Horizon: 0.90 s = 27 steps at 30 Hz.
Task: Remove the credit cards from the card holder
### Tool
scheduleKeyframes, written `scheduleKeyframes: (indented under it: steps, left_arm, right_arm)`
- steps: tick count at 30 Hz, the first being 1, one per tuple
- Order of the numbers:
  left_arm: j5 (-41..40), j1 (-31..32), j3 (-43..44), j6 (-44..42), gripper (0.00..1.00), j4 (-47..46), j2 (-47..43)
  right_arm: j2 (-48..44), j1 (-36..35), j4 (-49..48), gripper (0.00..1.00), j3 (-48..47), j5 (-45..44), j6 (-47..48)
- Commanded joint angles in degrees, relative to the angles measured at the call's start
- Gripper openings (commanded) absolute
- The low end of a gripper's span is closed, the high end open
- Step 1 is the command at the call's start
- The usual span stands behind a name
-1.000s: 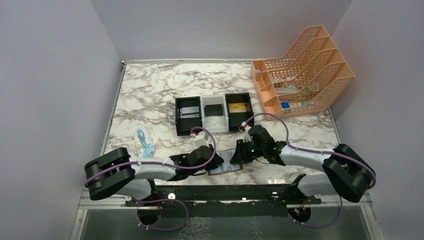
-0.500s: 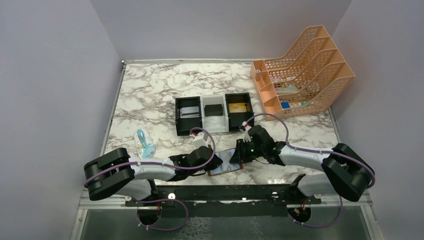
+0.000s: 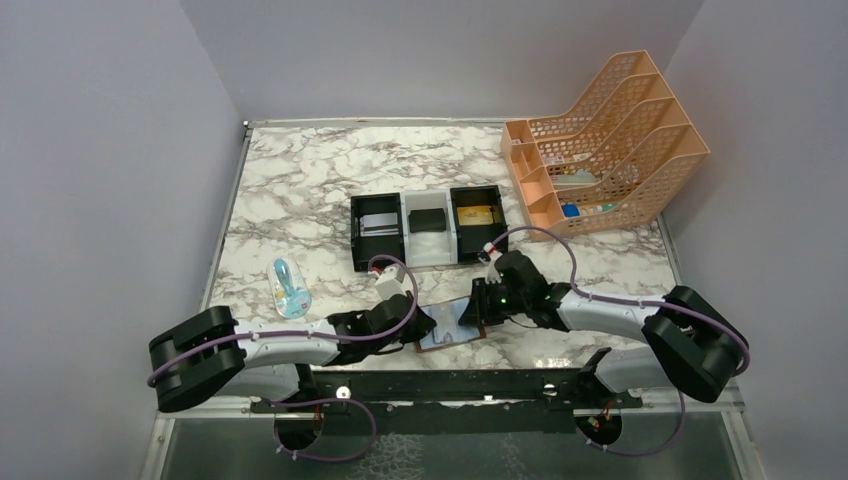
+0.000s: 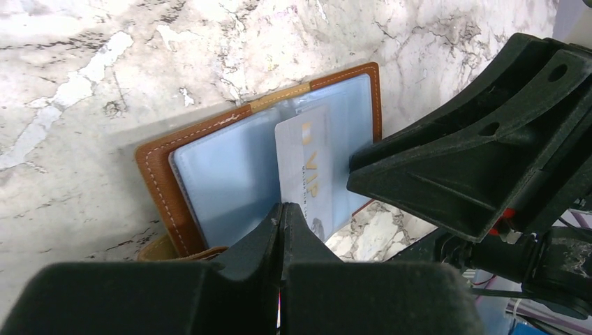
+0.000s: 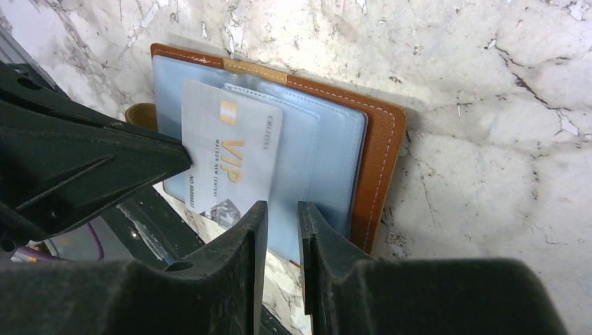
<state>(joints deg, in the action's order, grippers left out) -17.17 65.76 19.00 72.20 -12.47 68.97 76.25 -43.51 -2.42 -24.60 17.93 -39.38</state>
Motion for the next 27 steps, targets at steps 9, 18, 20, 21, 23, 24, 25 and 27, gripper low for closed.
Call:
scheduleKeyframes:
  steps: [9,18,20,21,23,24,25,27]
  left_arm:
    - [-2.6,0.2,-1.1,0.0,0.00,3.2,-2.5]
    - [-2.3,0.2,-1.0,-0.5,0.00,0.1,-1.9]
    - [-2.3,0.2,-1.0,-0.4,0.00,0.0,-1.8]
    - [-2.3,0.2,-1.1,-0.4,0.00,-0.1,-1.8]
    - [-2.3,0.2,-0.9,-0.4,0.00,-0.2,-1.8]
    - [-2.2,0.2,-0.9,-0.4,0.01,-0.3,-1.9]
    - [-2.1,0.2,-0.9,-0.4,0.02,-0.6,-1.8]
    - [-1.8,0.2,-1.1,-0.4,0.07,-1.4,-1.5]
  right_arm:
    - [0.1,0.1,3.1,0.24,-1.2,-3.1,2.8]
    - [-3.8,0.1,-2.2,0.30,-3.6,8.8,5.4]
    - [-1.0,0.1,-3.8,0.30,-4.0,10.5,4.9]
    - [0.5,0.1,-4.2,0.30,-4.3,10.9,4.8]
    - [3.5,0.1,-4.2,0.30,-5.1,10.7,4.4]
    - [4.6,0.1,-3.7,0.30,-5.2,9.9,3.9]
    - [5.5,0.1,-3.3,0.30,-5.3,8.8,3.4]
    - [6.9,0.1,-2.7,0.30,-4.9,7.2,2.8]
